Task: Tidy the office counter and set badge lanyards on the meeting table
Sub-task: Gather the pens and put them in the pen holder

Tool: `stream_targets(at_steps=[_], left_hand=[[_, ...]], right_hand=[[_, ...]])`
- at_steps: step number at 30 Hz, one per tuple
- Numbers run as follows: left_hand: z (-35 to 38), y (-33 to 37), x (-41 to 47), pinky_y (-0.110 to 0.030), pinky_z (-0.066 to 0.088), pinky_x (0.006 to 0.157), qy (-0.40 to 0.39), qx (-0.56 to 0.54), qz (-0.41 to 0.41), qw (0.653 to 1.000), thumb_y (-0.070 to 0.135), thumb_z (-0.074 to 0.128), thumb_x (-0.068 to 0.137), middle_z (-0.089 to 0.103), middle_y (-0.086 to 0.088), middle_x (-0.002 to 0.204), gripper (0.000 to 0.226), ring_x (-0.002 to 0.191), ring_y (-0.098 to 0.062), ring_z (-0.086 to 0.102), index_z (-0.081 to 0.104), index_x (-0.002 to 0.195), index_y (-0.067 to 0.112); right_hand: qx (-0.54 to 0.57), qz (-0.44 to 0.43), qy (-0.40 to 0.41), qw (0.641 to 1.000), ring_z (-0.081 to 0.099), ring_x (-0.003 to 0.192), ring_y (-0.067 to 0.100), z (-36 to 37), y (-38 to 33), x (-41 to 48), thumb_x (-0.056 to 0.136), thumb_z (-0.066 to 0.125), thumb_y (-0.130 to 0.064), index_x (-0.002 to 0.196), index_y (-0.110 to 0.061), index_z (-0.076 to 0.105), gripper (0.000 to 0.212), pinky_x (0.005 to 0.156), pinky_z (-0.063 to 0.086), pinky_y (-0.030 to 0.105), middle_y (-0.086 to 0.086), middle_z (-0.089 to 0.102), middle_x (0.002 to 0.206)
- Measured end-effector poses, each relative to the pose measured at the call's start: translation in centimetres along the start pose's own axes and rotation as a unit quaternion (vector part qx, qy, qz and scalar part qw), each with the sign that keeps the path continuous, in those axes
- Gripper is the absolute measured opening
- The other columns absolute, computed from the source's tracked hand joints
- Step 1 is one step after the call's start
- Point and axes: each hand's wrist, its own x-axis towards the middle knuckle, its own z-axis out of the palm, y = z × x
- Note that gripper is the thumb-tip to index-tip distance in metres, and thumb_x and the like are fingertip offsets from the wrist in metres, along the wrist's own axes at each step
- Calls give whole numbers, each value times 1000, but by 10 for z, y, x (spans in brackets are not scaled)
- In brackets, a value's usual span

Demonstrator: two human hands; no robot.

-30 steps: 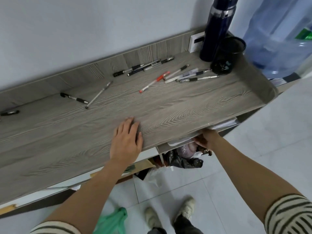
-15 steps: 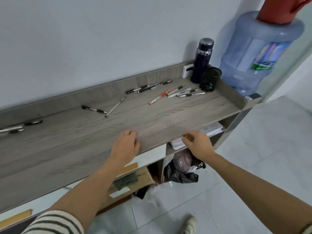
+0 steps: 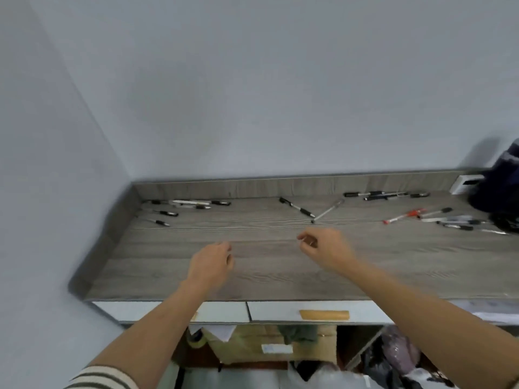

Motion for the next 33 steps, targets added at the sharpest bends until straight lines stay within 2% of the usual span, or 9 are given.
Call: stream_targets(at_steps=[4,10,12,14,17,21,26,29,33], left_hand=[[-5,-54,8,-33,47,77,-2,-4,-70,998,29,44,97,65,-2,111,26,99,-22,60,56,116,16],[-10,-118,19,-32,46,78,11,-15,-185,983,30,43,97,67,-4,109,26,102,-25,60,56,116,17],[-11,-137,25,-32,47,79,16,-23,-224,974,29,43,96,66,-5,109,26,102,-24,60,57,114,15],[-9,-148,26,-33,48,82,10,-26,-242,970,27,44,96,65,-5,111,26,106,-24,59,58,113,14],[-6,-173,29,-31,45,85,2,-16,-267,964,25,43,96,62,-3,117,26,111,-22,57,56,117,16],[-11,-212,54,-33,43,92,6,-9,-240,971,11,44,93,53,-2,130,36,122,-21,49,54,126,18],[-7,-249,97,-32,34,108,-27,24,-125,992,2,52,84,37,0,150,60,133,-23,36,44,140,19],[-8,-269,126,-32,33,106,-11,83,-76,994,5,53,83,42,2,145,58,130,-22,38,45,138,22],[1,-279,148,-35,32,100,-23,152,-34,988,8,49,89,50,-6,129,39,123,-26,42,54,126,17]], right_hand=[[-16,-66,-37,997,58,82,3,17,-38,57,93,59,-36,112,-28,68,22,80,51,26,-15,67,93],[-34,-159,-106,981,63,89,7,47,-84,135,92,58,-38,113,-30,67,24,78,48,26,-15,68,97],[-32,-190,-128,973,60,85,5,59,-102,163,93,57,-38,114,-30,67,24,76,47,23,-17,64,92],[-38,-208,-136,968,59,84,4,68,-113,177,93,56,-39,114,-30,66,25,74,44,22,-16,65,93],[-51,-242,-172,953,65,93,8,90,-139,208,93,55,-40,116,-30,66,27,77,45,23,-13,70,102],[-50,-264,-175,947,64,97,11,106,-171,243,93,54,-38,118,-29,65,28,81,48,27,-11,70,105],[-58,-244,-180,951,65,97,14,132,-185,269,92,55,-34,119,-29,65,29,84,50,30,-9,71,106],[-63,-238,-153,957,66,97,17,140,-198,294,91,56,-35,115,-30,66,26,82,50,31,-8,71,105],[-104,-245,-132,955,63,106,23,156,-213,312,93,54,-32,117,-28,65,27,84,50,34,-5,67,117]])
